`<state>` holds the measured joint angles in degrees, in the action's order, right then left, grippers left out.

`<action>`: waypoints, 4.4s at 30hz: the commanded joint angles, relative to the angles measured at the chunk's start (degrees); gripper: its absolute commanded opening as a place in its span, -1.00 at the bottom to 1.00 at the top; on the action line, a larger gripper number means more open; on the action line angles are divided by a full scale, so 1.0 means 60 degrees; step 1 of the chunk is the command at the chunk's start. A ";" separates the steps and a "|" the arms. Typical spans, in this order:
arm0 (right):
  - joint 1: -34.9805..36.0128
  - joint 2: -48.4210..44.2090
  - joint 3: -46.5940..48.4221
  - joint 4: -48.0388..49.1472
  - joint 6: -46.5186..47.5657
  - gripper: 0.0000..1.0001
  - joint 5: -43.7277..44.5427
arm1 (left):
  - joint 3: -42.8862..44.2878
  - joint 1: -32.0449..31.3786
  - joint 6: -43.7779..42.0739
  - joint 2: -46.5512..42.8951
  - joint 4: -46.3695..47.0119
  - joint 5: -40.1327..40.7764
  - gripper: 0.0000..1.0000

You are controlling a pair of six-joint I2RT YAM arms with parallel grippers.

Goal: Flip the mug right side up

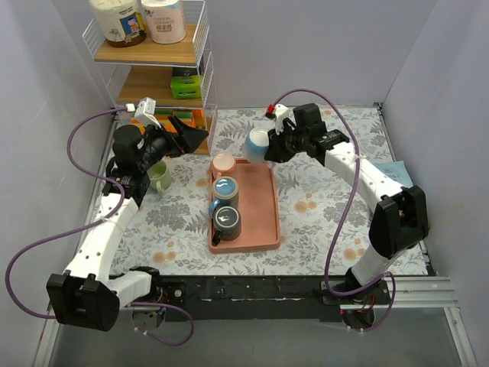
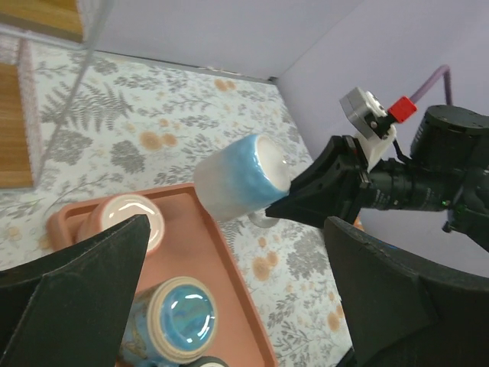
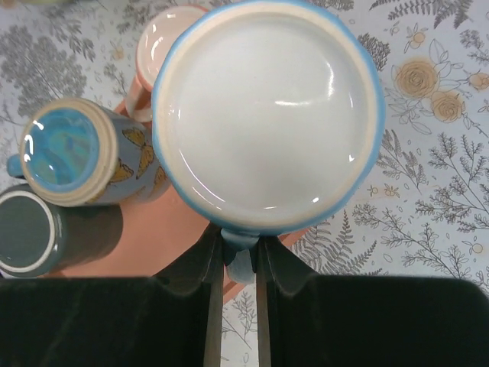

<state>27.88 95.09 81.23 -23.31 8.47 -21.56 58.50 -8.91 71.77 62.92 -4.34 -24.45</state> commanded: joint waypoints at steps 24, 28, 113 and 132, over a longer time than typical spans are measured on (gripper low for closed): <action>-0.0369 -0.2298 0.1022 0.4924 -0.6758 -0.97 -0.1328 | -0.0830 -0.1547 0.5396 0.2726 0.8236 -0.3206 0.69; -0.0384 -0.2400 0.1081 0.5100 -0.6948 -0.97 -0.1372 | -0.0624 -0.1913 0.6185 0.3326 0.9244 -0.3030 0.68; -0.0442 -0.3572 -0.0618 0.5014 -0.6656 0.46 -0.0670 | 0.0006 -0.1080 0.6881 0.2747 0.9972 -0.2327 -1.00; -0.0808 -0.3573 -0.0794 0.4662 -0.6670 0.46 -0.0698 | 0.0269 0.0355 0.1959 -0.0730 0.0379 -0.0233 -1.00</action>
<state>23.59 74.41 74.59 3.86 -32.12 -25.65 57.08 -8.25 90.48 60.93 7.62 -30.81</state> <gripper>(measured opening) 0.730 0.147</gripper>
